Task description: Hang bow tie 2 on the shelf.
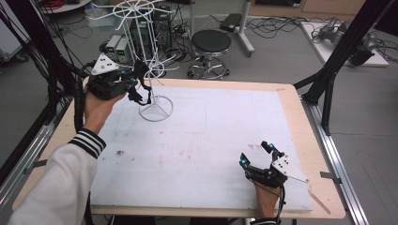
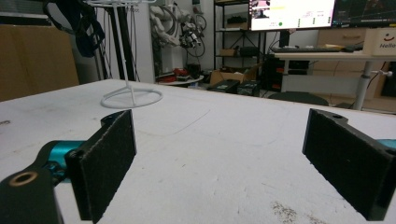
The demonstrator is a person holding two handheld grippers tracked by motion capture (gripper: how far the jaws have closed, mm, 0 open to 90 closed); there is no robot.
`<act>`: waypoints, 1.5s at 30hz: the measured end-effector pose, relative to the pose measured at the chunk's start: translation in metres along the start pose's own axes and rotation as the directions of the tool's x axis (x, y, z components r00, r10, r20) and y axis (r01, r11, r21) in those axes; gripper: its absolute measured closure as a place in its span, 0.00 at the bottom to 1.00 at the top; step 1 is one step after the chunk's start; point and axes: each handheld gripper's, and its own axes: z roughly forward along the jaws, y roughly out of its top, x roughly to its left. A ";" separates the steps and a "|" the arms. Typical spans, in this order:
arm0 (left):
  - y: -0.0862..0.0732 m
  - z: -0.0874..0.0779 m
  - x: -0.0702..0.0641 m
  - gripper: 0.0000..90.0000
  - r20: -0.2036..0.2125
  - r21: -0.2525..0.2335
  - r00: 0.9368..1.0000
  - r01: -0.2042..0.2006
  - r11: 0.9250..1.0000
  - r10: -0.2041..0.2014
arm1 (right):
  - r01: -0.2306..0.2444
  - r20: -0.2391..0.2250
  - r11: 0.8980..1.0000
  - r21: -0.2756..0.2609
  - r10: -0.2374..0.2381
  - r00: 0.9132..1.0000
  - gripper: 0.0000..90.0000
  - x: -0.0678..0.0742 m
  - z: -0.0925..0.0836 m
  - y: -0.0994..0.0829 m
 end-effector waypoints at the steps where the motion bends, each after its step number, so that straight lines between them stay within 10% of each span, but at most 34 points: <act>1: 0.000 0.001 0.000 0.85 -0.002 0.002 1.000 0.003 1.000 -0.003 | 0.001 0.000 1.000 -0.001 -0.001 1.000 0.10 0.000 0.000 0.000; 21: 0.000 0.007 -0.003 0.81 0.009 0.041 0.999 0.038 0.998 -0.039 | -0.003 0.001 1.000 -0.002 0.003 1.000 0.10 0.000 0.000 0.000; 35: 0.001 0.000 0.002 0.24 0.109 -0.066 0.988 0.115 0.991 -0.107 | -0.002 0.000 1.000 -0.001 0.002 1.000 0.10 0.000 0.000 0.000; 45: -0.008 -0.028 0.003 0.15 0.170 -0.170 0.981 0.120 0.978 -0.091 | -0.003 -0.002 1.000 -0.003 0.003 1.000 0.10 0.000 -0.001 0.000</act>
